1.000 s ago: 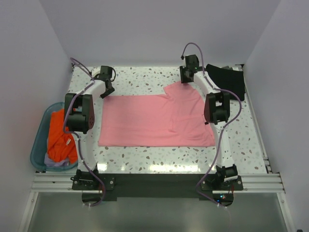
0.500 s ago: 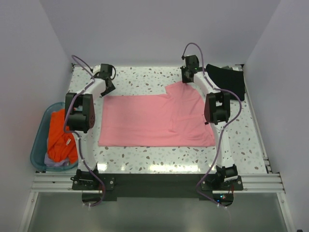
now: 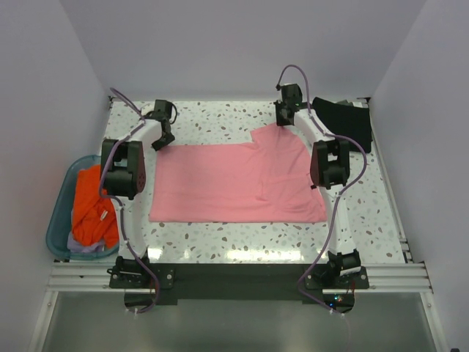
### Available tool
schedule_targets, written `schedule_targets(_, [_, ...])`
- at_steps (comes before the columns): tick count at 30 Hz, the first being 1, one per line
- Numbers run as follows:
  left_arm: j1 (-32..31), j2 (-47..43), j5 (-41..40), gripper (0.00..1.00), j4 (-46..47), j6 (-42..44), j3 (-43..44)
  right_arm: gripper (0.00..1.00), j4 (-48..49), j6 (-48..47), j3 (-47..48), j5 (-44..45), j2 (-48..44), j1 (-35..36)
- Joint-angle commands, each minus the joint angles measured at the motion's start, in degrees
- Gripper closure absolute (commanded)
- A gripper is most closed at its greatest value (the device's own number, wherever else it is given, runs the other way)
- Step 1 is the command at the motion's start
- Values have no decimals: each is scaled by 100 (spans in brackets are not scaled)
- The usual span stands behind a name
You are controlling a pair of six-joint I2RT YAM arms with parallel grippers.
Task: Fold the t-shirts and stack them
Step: Fold the tshirt
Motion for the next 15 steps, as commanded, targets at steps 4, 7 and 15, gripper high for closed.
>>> schedule_targets(4, [-6,118,-216,61,-167,-250,157,94,98,104,-134,4,-320,-21])
schedule_targets(7, [-6,171,-216,69,-149,-241,174,94,159,157,-212,-66,-373,-21])
schedule_targets(15, [29,136,-164,100,61,-206,244,100,519,411,-485,-111,-698,-47])
